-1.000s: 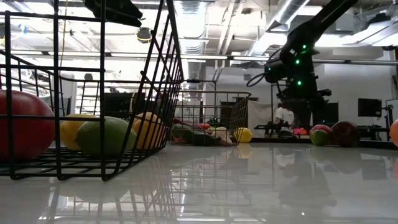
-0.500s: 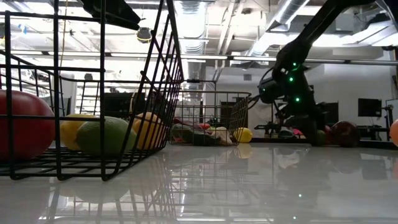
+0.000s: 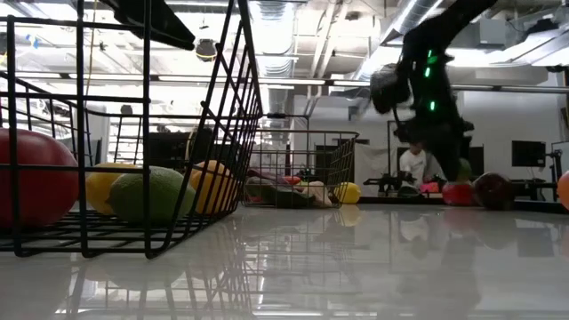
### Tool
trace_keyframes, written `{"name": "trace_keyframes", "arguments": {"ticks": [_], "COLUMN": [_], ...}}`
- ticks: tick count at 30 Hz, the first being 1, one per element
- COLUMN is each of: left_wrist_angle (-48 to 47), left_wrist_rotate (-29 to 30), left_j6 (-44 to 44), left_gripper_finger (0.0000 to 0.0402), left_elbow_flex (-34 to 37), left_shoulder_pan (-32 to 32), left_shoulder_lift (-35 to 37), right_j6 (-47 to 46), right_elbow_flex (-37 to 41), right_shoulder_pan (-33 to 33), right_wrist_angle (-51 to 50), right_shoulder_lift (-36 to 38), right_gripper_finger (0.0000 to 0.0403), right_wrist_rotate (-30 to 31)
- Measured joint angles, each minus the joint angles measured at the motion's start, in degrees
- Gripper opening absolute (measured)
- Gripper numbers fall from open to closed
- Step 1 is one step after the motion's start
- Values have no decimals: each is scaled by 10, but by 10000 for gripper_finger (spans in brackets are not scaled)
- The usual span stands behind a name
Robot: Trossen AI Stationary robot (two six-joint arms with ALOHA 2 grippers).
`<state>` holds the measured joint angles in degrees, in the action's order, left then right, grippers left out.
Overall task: Sort produce into baskets
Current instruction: Put the lime into the black wire basket
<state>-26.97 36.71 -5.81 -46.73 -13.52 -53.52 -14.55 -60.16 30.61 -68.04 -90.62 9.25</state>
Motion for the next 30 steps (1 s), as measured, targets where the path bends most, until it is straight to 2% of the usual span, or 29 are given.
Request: {"name": "trace_keyframes", "arguments": {"ticks": [3, 6, 9, 13, 16, 19, 25, 30], "left_wrist_angle": [-9, -4, 8, 26, 28, 37, 47, 52], "left_wrist_rotate": [0, 0, -1, -6, -16, -20, -19, -9], "left_j6": [-8, -9, -11, -20, -23, -24, -23, -22], "left_gripper_finger": [274, 274, 274, 274, 274, 274, 274, 274], "left_elbow_flex": [0, 0, 0, 0, 0, 0, 0, 0], "left_shoulder_pan": [0, 0, 0, 0, 0, 0, 0, 0], "left_shoulder_lift": [0, 0, 0, 0, 0, -1, -1, 0], "right_j6": [-41, -79, -90, -80, -52, -12, 83, 120], "right_elbow_flex": [0, 0, 0, -8, -43, -90, -197, -281], "right_shoulder_pan": [-91, -192, -287, -391, -434, -457, -471, -462], "right_wrist_angle": [2, 47, 163, 361, 488, 560, 580, 574], "right_shoulder_lift": [31, 42, 39, 23, 4, -27, -112, -193], "right_gripper_finger": [254, 254, 254, 255, 255, 255, 255, 255], "right_wrist_rotate": [-77, -132, -175, -184, -183, -162, -87, -88]}}
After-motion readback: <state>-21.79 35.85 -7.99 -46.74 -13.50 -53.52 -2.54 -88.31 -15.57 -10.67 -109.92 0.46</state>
